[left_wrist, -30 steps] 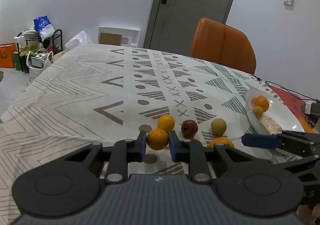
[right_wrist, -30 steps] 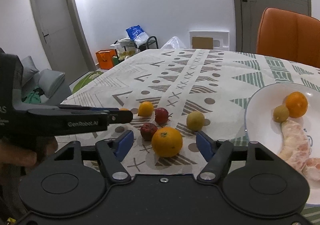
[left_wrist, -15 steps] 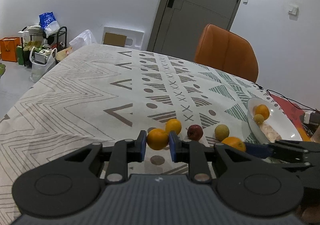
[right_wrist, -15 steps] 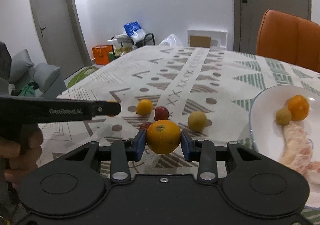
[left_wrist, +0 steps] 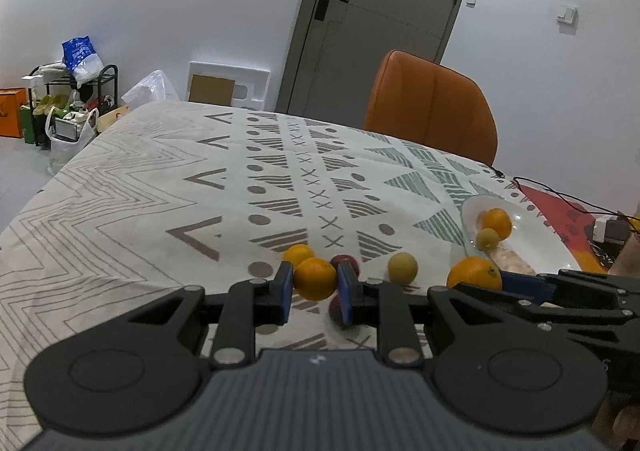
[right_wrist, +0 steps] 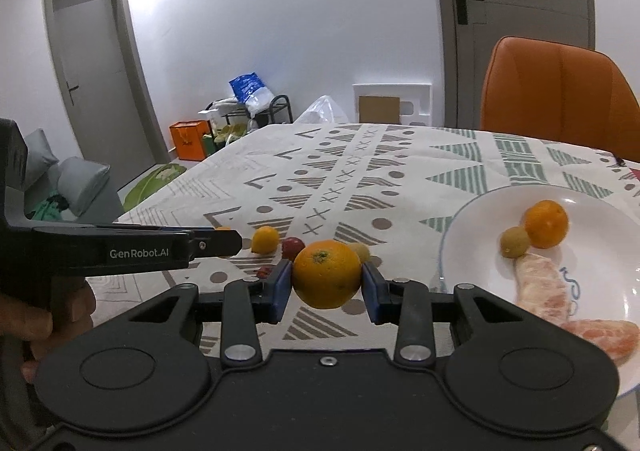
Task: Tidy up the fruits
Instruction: 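Carry both fruits into the white bowl and open both grippers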
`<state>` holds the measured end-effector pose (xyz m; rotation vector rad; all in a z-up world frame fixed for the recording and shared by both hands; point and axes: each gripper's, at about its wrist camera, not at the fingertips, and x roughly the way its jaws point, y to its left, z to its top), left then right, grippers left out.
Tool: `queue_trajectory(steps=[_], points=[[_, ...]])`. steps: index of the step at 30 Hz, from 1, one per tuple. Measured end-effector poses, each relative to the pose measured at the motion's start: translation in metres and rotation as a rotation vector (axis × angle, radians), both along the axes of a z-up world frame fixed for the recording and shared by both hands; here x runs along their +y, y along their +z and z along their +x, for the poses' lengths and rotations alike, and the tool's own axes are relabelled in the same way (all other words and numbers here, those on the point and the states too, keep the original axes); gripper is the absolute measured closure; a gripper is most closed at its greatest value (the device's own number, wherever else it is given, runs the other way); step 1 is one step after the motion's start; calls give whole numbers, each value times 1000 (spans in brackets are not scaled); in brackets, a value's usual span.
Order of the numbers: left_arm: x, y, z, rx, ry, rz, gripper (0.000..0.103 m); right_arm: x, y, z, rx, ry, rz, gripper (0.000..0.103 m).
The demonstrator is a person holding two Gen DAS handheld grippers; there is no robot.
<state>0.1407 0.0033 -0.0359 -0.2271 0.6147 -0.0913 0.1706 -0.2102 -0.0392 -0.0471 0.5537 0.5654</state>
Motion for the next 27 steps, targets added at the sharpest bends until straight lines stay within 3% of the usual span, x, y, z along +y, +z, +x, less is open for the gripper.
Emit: queue_trajectory(steps=[27], points=[[-64, 13, 12, -44, -106, 5, 81, -72, 6, -7, -20, -142, 43, 68]])
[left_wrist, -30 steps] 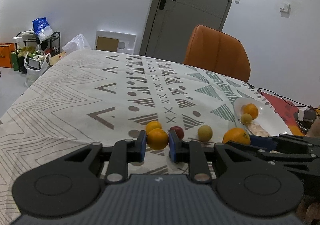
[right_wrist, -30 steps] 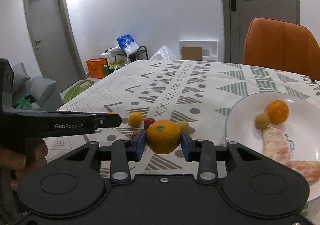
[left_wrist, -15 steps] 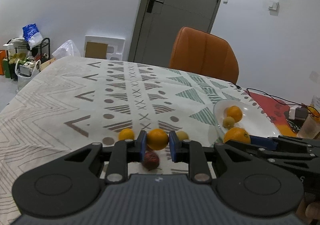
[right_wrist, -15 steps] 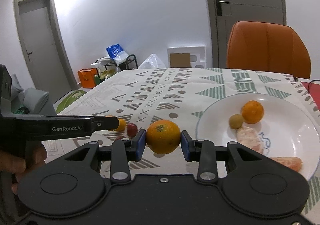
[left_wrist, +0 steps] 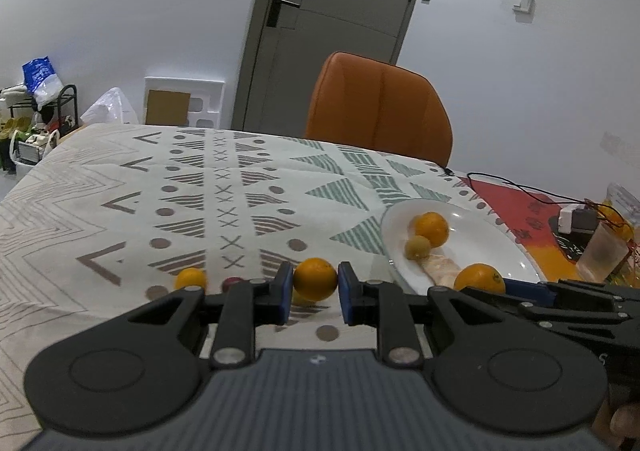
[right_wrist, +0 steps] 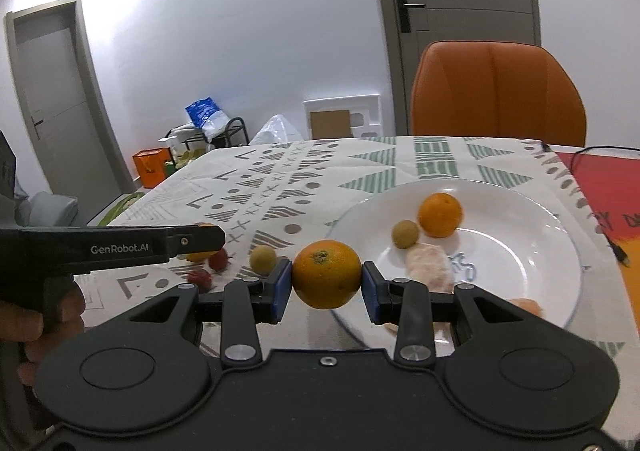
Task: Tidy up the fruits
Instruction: 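Carry both fruits into the white bowl and open both grippers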
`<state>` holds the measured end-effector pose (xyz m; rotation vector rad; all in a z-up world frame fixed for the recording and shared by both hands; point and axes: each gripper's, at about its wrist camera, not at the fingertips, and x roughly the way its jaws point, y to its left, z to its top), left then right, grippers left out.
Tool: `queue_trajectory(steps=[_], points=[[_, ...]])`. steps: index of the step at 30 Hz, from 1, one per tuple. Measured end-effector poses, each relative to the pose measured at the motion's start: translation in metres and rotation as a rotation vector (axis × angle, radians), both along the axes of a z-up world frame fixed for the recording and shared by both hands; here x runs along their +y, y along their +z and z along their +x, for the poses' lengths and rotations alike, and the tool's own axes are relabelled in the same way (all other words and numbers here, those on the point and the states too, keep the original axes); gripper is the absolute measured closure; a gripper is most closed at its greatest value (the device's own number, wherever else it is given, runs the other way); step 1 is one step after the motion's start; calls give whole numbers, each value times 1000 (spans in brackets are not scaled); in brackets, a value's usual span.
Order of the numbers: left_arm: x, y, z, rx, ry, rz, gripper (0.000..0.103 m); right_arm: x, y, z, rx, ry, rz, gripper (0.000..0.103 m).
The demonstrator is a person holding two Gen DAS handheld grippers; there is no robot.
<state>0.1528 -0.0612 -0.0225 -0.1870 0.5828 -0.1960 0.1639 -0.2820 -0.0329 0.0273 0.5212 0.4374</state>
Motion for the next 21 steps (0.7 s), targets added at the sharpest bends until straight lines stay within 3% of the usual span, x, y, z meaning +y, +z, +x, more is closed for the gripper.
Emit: queue_trajectory(steps=[21], points=[[-52, 0, 12, -8, -89, 32, 81, -58, -11, 8, 14, -125, 11, 67]])
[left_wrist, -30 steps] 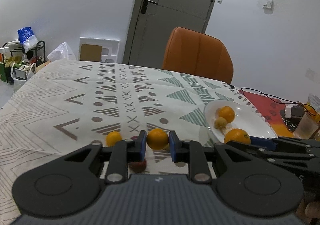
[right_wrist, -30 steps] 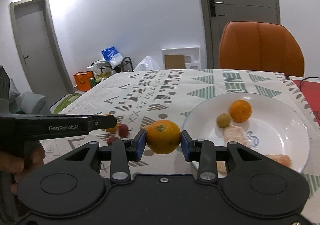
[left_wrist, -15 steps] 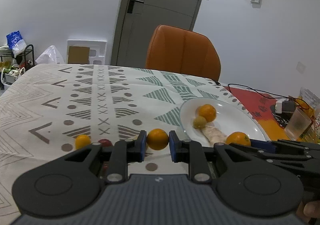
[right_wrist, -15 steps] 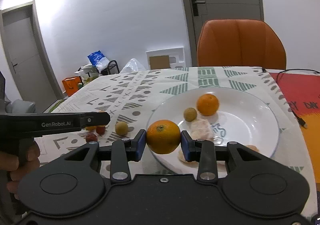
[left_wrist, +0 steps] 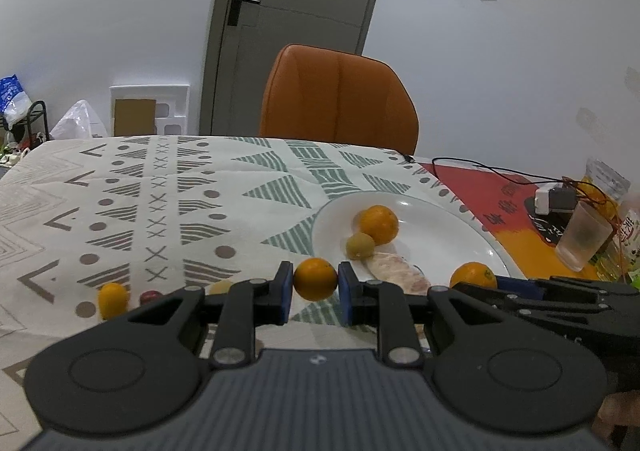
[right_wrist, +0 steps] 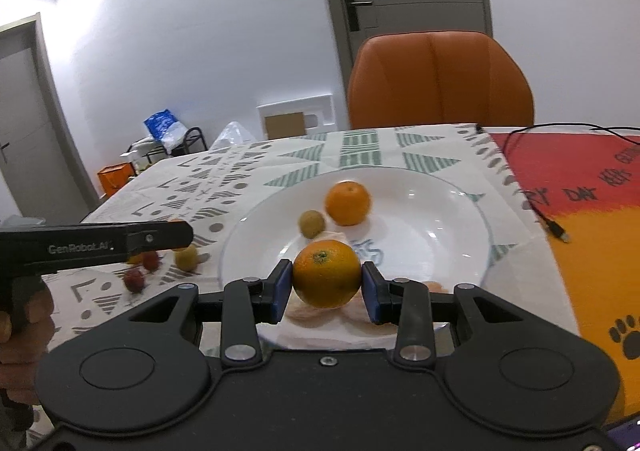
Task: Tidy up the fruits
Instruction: 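Carry both fruits into the white bowl and open both grippers, then withdraw both tools from the bowl toward the remaining fruit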
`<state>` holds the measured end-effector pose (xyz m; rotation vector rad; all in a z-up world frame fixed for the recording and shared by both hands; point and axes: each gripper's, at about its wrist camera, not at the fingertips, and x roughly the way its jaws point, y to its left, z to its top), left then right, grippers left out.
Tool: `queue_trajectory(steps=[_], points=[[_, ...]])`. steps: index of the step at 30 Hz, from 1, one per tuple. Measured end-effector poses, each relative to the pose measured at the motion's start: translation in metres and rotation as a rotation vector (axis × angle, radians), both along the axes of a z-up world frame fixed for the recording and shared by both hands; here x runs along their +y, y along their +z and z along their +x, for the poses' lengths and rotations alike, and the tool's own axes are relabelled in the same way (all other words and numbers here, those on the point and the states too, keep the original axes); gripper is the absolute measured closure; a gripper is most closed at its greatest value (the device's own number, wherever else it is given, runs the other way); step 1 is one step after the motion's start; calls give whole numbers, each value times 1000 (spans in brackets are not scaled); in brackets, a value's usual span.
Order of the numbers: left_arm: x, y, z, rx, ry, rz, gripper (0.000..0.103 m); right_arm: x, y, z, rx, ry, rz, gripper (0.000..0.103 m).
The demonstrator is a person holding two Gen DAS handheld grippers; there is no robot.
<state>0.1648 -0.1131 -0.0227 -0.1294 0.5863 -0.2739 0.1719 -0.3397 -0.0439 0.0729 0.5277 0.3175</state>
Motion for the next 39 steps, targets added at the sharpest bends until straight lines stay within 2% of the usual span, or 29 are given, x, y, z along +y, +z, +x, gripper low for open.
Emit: queue_trajectory(steps=[10, 14, 15, 17, 19, 25, 27, 33, 37, 39], points=[[-23, -1, 10, 2, -36, 19, 81, -16, -2, 8, -2, -44, -3, 67], [-31, -1, 14, 11, -43, 28, 80, -21, -2, 9, -11, -57, 3, 61], [-33, -1, 15, 12, -34, 32, 77, -21, -1, 9, -10, -55, 7, 59], [-33, 0, 16, 15, -27, 36, 76, -22, 0, 7, -16, -58, 8, 52], [-33, 1, 16, 17, -26, 35, 75, -22, 1, 5, -20, -57, 10, 51], [-21, 3, 10, 17, 10, 62, 60, -16, 1, 1, -25, -35, 21, 42], [-15, 4, 8, 13, 25, 69, 49, -13, 3, 0, -27, -23, 23, 38], [12, 10, -1, 0, 100, 84, 29, -2, 7, -4, -34, 7, 29, 25], [29, 11, -5, -3, 145, 84, 24, 6, 9, -6, -33, 17, 31, 17], [36, 12, -7, 0, 164, 86, 23, 10, 9, -6, -29, 24, 35, 10]])
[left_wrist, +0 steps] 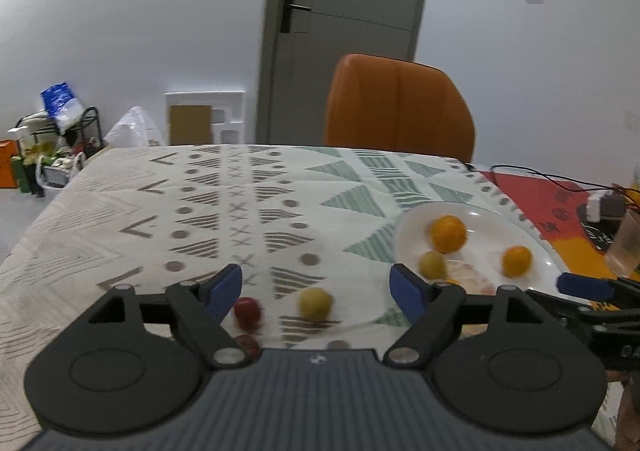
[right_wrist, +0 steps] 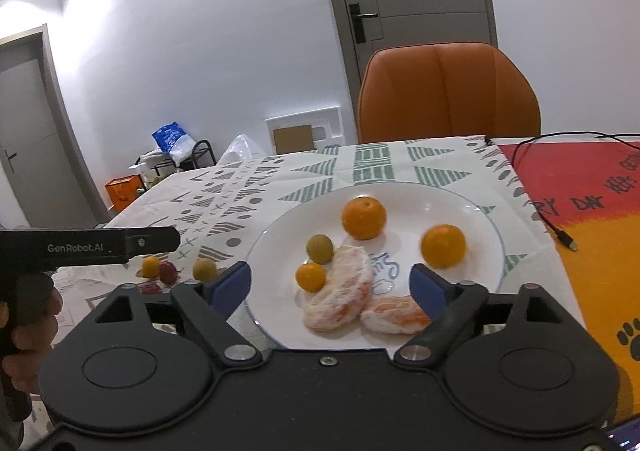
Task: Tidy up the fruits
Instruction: 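Withdraw both tools from the bowl toward the remaining fruit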
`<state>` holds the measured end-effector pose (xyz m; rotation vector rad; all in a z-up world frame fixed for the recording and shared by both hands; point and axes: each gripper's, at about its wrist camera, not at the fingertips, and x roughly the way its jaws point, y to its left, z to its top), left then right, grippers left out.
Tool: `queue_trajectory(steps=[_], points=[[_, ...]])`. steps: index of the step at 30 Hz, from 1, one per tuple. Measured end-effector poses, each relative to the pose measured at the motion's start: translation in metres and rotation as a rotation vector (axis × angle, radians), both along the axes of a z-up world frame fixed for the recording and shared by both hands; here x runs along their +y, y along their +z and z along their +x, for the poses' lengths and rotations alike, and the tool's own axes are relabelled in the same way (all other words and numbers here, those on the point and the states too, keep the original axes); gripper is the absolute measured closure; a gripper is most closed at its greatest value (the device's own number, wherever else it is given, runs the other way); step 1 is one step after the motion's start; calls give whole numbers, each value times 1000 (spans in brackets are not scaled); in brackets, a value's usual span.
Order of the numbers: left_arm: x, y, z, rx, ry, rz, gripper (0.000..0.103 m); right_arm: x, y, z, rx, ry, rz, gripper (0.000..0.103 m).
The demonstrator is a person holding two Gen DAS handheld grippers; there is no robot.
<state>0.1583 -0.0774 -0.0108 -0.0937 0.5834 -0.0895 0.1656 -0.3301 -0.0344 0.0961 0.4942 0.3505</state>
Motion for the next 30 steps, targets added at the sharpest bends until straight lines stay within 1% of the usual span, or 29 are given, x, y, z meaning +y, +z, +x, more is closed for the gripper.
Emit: queue_trajectory(steps=[1, 5, 11, 17, 20, 30], points=[[4, 0, -1, 0, 7, 0, 22, 2, 0, 0, 1, 4, 4, 5], [17, 1, -5, -3, 33, 0, 21, 10, 1, -1, 5, 22, 12, 0], [39, -1, -12, 2, 73, -13, 20, 26, 3, -4, 11, 58, 12, 0], [52, -6, -17, 8, 89, -18, 20, 38, 4, -5, 13, 87, 8, 0], [57, -8, -20, 15, 88, -36, 20, 44, 5, -5, 13, 101, 1, 0], [59, -14, -24, 29, 61, -36, 22, 60, 7, -5, 8, 137, -12, 0]])
